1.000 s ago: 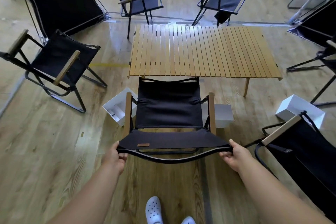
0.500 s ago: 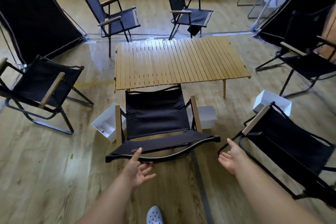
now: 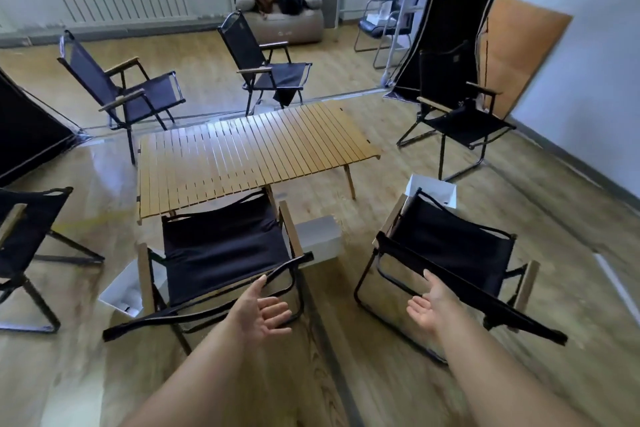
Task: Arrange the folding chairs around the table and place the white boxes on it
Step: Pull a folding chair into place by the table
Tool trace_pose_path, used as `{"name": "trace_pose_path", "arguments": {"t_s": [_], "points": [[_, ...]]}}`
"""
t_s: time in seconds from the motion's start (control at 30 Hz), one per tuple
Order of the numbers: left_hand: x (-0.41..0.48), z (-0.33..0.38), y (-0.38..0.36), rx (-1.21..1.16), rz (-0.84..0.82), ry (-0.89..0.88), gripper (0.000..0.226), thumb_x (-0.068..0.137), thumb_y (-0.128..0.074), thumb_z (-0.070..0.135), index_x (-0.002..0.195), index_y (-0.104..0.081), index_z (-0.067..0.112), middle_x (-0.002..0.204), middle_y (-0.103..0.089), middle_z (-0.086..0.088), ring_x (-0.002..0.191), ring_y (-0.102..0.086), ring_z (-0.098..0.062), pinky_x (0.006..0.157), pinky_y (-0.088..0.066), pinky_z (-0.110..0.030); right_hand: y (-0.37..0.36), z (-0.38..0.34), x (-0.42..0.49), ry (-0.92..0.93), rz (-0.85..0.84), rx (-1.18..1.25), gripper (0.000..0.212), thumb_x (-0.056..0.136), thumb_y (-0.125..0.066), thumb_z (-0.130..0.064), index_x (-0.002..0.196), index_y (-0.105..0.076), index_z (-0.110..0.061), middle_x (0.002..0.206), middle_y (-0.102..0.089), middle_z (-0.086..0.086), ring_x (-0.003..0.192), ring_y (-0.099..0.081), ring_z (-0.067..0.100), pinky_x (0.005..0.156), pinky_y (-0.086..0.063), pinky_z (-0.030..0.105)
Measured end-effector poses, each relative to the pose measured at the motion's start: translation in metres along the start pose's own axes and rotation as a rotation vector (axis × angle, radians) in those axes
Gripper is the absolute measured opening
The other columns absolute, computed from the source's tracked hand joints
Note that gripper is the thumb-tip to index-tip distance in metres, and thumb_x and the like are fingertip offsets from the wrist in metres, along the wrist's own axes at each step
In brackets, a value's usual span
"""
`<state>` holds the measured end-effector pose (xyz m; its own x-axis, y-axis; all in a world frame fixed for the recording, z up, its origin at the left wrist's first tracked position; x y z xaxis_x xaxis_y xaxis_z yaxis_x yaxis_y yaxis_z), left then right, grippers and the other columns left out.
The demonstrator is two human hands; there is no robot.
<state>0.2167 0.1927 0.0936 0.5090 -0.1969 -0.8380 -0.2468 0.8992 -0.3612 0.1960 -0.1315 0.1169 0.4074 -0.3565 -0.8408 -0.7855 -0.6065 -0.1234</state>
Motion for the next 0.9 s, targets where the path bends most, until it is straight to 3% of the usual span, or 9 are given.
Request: {"name": "trace_pose_path", "arguments": {"t_s": [0.3, 0.4, 0.43, 0.57, 0.7, 0.9], "points": [[0.007, -0.069, -0.133, 0.075, -0.069, -0.008, 0.081, 0.092, -0.052, 0.054, 0.147, -0.031, -0.001, 0.145, -0.044, -0.024, 0.129, -0.047, -0.040, 0.089, -0.044, -0.061, 0.155, -0.074, 0.002, 0.058, 0.066, 0.121, 0.077, 0.093, -0.062, -0.037, 0.152, -0.023, -0.005, 0.152, -0.033, 0.022, 0.138, -0.038, 0.033, 0.115, -0.031, 0.043], [0.010, -0.090, -0.167, 0.116, -0.094, 0.008, 0.080, 0.092, -0.053, 0.053, 0.146, -0.032, -0.002, 0.144, -0.044, -0.025, 0.129, -0.047, -0.041, 0.095, -0.042, -0.061, 0.194, -0.086, 0.004, 0.083, 0.079, 0.149, 0.075, 0.094, -0.059, -0.041, 0.151, -0.026, -0.005, 0.127, -0.050, 0.026, 0.116, -0.054, 0.030, 0.115, -0.030, 0.040], [0.011, -0.096, -0.177, 0.134, -0.100, 0.016, 0.079, 0.092, -0.053, 0.053, 0.146, -0.032, -0.002, 0.144, -0.044, -0.025, 0.129, -0.047, -0.041, 0.093, -0.044, -0.061, 0.205, -0.088, 0.005, 0.078, 0.090, 0.160, 0.074, 0.094, -0.057, -0.041, 0.151, -0.027, -0.004, 0.127, -0.050, 0.027, 0.118, -0.053, 0.029, 0.115, -0.029, 0.039], [0.017, -0.112, -0.210, 0.197, -0.112, 0.038, 0.079, 0.091, -0.055, 0.053, 0.143, -0.035, -0.002, 0.142, -0.047, -0.025, 0.125, -0.050, -0.042, 0.082, -0.049, -0.058, 0.238, -0.093, 0.006, 0.067, 0.120, 0.204, 0.067, 0.096, -0.054, -0.039, 0.148, -0.032, -0.003, 0.153, -0.032, 0.022, 0.141, -0.034, 0.030, 0.117, -0.026, 0.039], [0.030, -0.116, -0.234, 0.223, -0.118, 0.066, 0.077, 0.092, -0.054, 0.054, 0.143, -0.035, -0.001, 0.142, -0.046, -0.024, 0.126, -0.049, -0.042, 0.100, -0.043, -0.060, 0.257, -0.095, 0.009, 0.059, 0.155, 0.240, 0.065, 0.096, -0.058, -0.035, 0.148, -0.033, -0.006, 0.153, -0.031, 0.023, 0.139, -0.037, 0.032, 0.114, -0.031, 0.040], [0.054, -0.102, -0.258, 0.242, -0.111, 0.089, 0.077, 0.091, -0.054, 0.054, 0.144, -0.035, 0.001, 0.144, -0.045, -0.022, 0.126, -0.050, -0.041, 0.100, -0.043, -0.059, 0.266, -0.102, 0.025, 0.035, 0.189, 0.264, 0.073, 0.095, -0.058, -0.038, 0.150, -0.026, -0.003, 0.151, -0.033, 0.025, 0.137, -0.039, 0.034, 0.114, -0.034, 0.043]]}}
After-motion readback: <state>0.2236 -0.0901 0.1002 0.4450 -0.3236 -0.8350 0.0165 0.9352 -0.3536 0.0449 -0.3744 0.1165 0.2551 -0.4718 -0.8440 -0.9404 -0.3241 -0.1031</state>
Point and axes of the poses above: each hand's wrist, its own x-axis towards the middle knuckle, its own y-axis out of the back of the hand, z = x × y, the point moved 1 cm from there along x, towards the middle knuckle
